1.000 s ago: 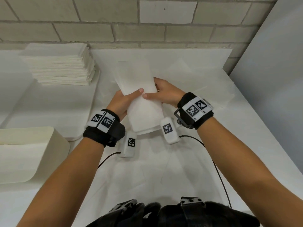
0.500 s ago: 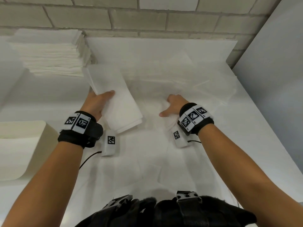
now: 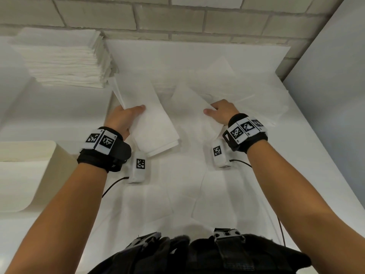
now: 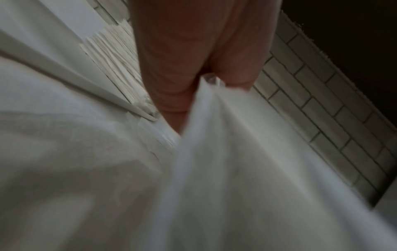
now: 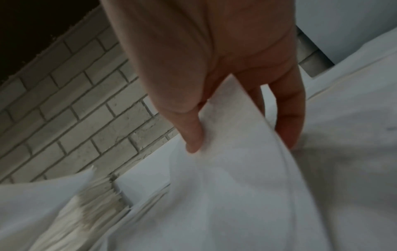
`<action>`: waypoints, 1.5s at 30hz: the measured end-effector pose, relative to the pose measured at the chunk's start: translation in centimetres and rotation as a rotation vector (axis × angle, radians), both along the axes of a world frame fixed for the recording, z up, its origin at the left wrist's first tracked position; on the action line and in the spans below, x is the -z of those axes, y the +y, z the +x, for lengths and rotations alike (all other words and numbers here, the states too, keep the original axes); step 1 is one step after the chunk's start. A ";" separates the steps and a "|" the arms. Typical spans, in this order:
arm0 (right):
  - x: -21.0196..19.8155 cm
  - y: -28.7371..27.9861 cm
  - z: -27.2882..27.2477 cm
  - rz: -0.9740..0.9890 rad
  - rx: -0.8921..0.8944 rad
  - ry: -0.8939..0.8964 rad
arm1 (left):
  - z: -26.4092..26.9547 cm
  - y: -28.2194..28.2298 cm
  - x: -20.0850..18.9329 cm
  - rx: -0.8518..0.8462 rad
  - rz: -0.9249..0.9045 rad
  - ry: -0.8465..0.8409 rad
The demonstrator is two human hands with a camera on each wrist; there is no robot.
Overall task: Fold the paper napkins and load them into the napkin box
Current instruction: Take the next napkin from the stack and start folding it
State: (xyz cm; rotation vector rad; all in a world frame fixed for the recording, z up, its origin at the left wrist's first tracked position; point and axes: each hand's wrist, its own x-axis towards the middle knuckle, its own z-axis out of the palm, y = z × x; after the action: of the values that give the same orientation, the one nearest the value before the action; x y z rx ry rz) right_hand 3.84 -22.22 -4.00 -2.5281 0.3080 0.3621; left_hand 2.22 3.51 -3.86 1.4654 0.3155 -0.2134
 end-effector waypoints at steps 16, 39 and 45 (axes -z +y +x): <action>-9.6 2.1 -1.5 -0.006 -0.548 -0.063 | 1.3 -1.3 -4.9 -0.196 0.546 -0.417; -8.5 2.4 -3.7 0.654 -0.233 -0.178 | -1.9 -3.3 -5.8 0.340 0.031 -0.249; -6.0 5.0 -4.3 0.700 -0.262 -0.282 | -3.1 -4.7 -4.9 0.221 0.021 -0.300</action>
State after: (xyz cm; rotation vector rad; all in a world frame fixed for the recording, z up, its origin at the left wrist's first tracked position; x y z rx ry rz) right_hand -0.46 -17.18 2.00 -1.8861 -0.2315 0.1632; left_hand -0.92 -1.16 1.08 1.5283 -0.0875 -0.1642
